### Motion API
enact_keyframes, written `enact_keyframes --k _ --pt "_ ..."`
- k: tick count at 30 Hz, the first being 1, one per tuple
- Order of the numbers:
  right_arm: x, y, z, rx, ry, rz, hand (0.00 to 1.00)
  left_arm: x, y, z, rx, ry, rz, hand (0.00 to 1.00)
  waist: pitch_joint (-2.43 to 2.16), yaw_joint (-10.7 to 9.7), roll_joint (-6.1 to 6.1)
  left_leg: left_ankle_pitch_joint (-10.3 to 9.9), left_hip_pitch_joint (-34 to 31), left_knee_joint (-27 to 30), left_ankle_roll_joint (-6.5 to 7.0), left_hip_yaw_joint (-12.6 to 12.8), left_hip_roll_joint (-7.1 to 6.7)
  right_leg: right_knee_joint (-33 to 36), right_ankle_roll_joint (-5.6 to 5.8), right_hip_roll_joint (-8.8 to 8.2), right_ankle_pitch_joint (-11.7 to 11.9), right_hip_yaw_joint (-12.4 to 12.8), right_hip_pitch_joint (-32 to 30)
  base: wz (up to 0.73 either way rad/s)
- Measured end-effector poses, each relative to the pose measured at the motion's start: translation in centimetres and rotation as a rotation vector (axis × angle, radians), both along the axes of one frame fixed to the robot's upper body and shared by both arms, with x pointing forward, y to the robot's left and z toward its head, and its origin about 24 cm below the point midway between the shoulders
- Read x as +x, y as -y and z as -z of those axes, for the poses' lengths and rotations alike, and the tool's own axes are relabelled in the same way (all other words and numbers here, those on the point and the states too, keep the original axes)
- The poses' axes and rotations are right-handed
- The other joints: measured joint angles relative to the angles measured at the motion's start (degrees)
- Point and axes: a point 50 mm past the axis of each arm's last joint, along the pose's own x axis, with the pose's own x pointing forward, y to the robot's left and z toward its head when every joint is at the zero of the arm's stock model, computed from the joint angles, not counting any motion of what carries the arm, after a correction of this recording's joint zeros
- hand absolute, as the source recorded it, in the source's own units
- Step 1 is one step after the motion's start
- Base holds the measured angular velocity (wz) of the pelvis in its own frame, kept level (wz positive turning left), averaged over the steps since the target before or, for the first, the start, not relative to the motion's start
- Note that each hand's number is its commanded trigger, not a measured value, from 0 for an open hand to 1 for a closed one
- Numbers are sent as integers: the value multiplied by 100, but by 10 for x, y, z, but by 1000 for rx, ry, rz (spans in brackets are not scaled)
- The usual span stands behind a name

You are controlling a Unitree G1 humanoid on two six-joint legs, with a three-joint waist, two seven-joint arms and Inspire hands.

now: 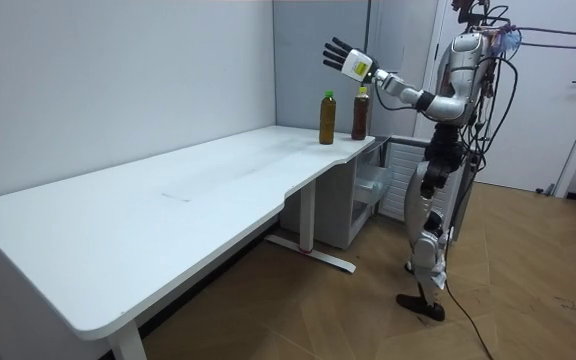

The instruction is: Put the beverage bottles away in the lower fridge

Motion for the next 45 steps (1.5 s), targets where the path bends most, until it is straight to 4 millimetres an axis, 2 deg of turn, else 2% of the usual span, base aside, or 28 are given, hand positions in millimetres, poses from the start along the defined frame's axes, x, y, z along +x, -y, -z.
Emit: enact_keyframes --k 13,19,29,38,45 --pt "1 1 0 -21 -5 18 0 6 12 11 47 -101 154 0 5 -125 31 1 21 -36 0 9 14 -27 -3 14 2 -6 15 0" --pt "3 0 0 -17 -19 13 0 9 19 21 59 -169 233 0 61 -151 21 1 15 -26 0 39 12 -22 -3 14 2 53 0 -1" --pt "1 0 0 -15 -31 -12 0 10 33 26 73 -188 334 0 58 -257 17 1 34 -35 0 71 15 -16 -3 17 2 98 0 -1" --pt "1 -1 1 -18 -33 -12 0 13 30 43 58 -264 336 0 50 -266 -7 1 106 -47 1 141 19 5 -3 20 2 175 21 -4" --pt "-4 -1 1 -17 -60 -10 0 13 30 48 52 -292 338 0 28 -266 -50 2 120 -44 1 167 20 20 -3 26 2 231 15 -1"
